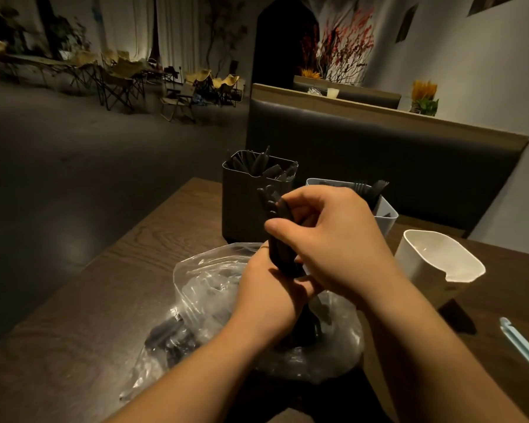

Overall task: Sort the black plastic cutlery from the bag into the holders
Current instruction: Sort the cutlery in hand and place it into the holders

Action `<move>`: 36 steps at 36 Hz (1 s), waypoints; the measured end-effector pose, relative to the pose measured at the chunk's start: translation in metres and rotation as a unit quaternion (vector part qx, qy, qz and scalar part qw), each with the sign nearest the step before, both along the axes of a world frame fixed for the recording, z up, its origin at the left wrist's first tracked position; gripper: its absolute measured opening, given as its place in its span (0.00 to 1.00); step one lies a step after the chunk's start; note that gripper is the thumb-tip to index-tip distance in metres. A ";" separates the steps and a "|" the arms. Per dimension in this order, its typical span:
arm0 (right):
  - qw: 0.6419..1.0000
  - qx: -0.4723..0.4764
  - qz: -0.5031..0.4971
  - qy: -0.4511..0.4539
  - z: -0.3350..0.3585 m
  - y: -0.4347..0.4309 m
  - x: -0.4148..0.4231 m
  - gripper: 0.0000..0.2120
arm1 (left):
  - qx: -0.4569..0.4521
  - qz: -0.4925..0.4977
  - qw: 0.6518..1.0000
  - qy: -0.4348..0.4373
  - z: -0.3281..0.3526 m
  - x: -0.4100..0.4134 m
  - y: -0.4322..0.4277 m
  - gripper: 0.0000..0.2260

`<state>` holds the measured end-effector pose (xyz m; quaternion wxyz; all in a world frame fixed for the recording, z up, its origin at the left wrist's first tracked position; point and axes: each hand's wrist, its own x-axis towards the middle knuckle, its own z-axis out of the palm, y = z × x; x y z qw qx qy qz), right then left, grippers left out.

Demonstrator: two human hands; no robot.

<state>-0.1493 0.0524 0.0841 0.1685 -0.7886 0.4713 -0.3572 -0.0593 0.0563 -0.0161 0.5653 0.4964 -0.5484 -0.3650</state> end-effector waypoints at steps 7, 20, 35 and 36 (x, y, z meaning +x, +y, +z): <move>0.991 0.072 0.041 -0.102 -0.005 -0.017 -0.012 0.05 | 0.090 -0.067 0.983 0.148 0.003 -0.002 0.003 0.23; 0.973 0.064 0.042 -0.216 -0.009 -0.030 -0.022 0.04 | 0.111 -0.107 0.953 0.263 0.008 0.001 0.005 0.19; 0.948 0.178 0.067 -0.255 -0.008 -0.037 -0.035 0.07 | 0.078 -0.053 0.959 0.269 0.013 0.008 0.006 0.10; 0.951 0.163 0.061 -0.253 -0.007 -0.037 -0.037 0.07 | 0.079 -0.041 0.959 0.270 0.013 0.010 0.005 0.10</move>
